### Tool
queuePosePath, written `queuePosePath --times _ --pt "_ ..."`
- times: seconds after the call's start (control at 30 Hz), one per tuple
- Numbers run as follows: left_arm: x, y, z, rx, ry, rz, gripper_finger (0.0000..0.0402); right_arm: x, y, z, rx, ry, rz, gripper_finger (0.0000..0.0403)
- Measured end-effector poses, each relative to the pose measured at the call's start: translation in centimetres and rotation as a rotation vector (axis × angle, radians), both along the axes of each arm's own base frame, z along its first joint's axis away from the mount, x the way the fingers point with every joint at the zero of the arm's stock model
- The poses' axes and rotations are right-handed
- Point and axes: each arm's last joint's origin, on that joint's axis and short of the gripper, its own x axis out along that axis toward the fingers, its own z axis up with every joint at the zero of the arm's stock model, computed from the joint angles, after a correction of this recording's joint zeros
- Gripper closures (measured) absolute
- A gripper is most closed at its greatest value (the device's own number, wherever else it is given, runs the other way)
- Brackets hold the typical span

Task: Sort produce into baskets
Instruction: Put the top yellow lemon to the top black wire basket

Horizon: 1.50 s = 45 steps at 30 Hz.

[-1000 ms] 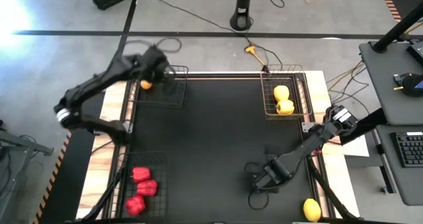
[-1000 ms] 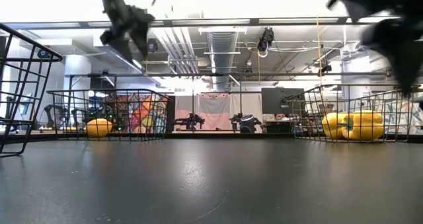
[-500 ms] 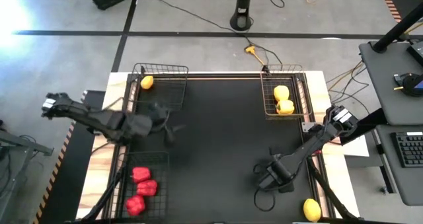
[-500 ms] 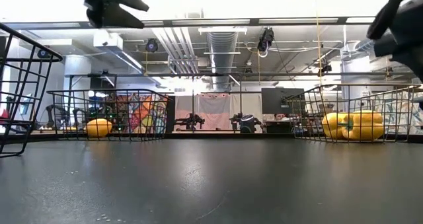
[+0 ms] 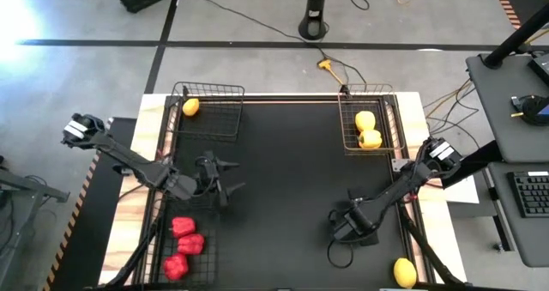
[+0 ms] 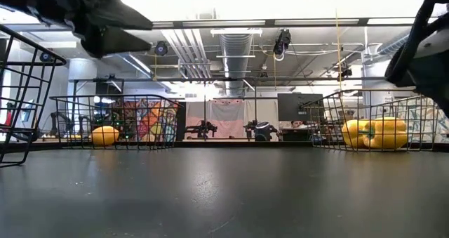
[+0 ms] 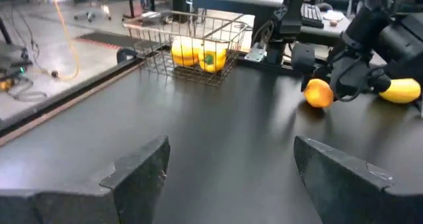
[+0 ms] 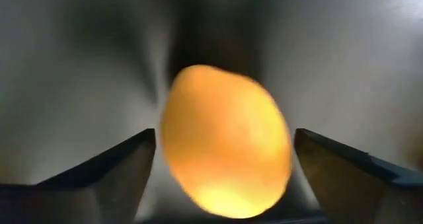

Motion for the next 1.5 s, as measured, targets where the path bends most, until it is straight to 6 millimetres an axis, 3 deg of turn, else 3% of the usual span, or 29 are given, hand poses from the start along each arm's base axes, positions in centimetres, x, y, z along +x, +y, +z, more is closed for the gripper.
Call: queuePosePath --times 0.23,0.43,0.6,0.7,0.83,1.03,1.17,1.27,1.5 --pt "1.4 -1.0 -1.8 -0.028 0.007 0.005 0.0095 0.0 -0.2 0.1 -0.023 -0.001 0.091 0.0174" --pt "2.8 -2.5 -2.4 0.007 0.054 -0.016 0.0095 1.3 -0.3 1.3 -0.016 -0.043 0.068 0.0177" --pt "3.3 -4.0 -0.9 0.134 0.088 -0.089 0.0095 5.8 -1.5 6.1 -0.137 -0.313 0.064 0.0177" --pt "2.9 -4.7 0.9 0.202 0.102 -0.126 0.0095 8.7 -3.2 9.1 -0.201 -0.495 0.059 0.0177" --pt "1.2 -5.5 3.4 0.291 0.139 -0.088 0.0095 12.5 -6.7 11.7 -0.221 -0.724 0.018 0.0177" --pt "-2.9 -6.2 6.1 0.366 0.174 -0.014 0.0095 17.8 -13.1 13.4 -0.186 -1.105 -0.033 0.0176" --pt "-4.6 -5.9 6.6 0.328 0.154 0.023 0.0096 20.7 -17.4 13.2 -0.144 -1.325 -0.063 0.0176" --pt "-4.9 -5.5 6.1 0.293 0.142 0.06 0.0096 22.3 -19.6 12.0 -0.061 -1.415 -0.083 0.0176" --pt "-5.2 -5.1 4.4 0.266 0.161 0.075 0.0096 23.7 -21.1 8.2 -0.016 -1.345 -0.087 0.0176"
